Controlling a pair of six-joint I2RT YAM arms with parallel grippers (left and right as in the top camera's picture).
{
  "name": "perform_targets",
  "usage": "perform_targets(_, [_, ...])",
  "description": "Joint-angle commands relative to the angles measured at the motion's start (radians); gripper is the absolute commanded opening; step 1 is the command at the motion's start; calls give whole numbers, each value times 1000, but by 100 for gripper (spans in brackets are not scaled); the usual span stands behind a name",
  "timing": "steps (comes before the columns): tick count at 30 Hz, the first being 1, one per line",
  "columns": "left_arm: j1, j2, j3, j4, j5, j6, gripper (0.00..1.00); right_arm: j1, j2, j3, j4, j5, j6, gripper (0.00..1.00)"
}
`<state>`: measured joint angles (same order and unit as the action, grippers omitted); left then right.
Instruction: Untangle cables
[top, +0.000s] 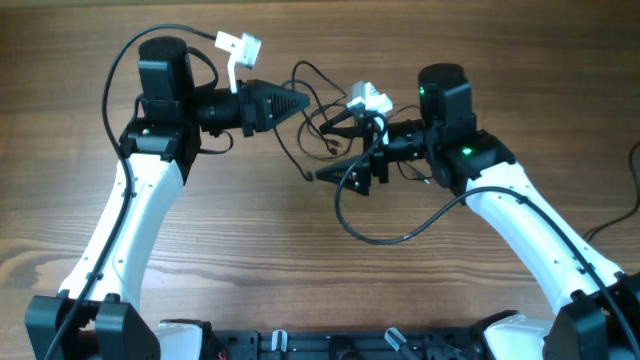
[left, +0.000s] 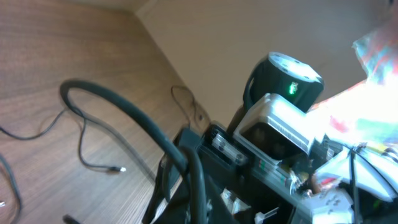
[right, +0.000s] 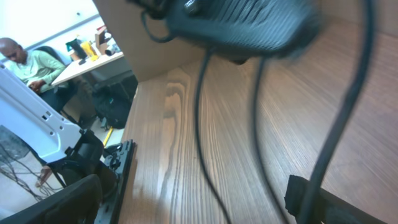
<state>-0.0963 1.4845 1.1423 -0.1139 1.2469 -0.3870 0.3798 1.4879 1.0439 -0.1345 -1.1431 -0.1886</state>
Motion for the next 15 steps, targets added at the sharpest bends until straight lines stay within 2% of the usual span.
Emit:
perform_targets(1, [-5,-10,5,65,-37,-295,4,48,-19,11,0,107,-18,96])
perform_targets(4, [-24,-10,5,74,-82,-443,4,86,-19,11,2,291,5,95])
perform_targets(7, [-47,-10,5,74,-166,-561,4,122,-19,11,14,305,6,95])
perform_targets(9, [-73,-10,5,74,-227,-658,4,149,-19,11,14,383,9,95])
perform_targets(10, [-85,-10,5,74,-248,-686,4,158,-19,11,15,420,14,88])
perform_targets(12, [-109,-10,5,74,-272,-698,4,167,-19,11,19,557,103,64])
perform_targets(15, [-120,-10,5,74,-272,-698,4,165,-19,11,16,694,160,9])
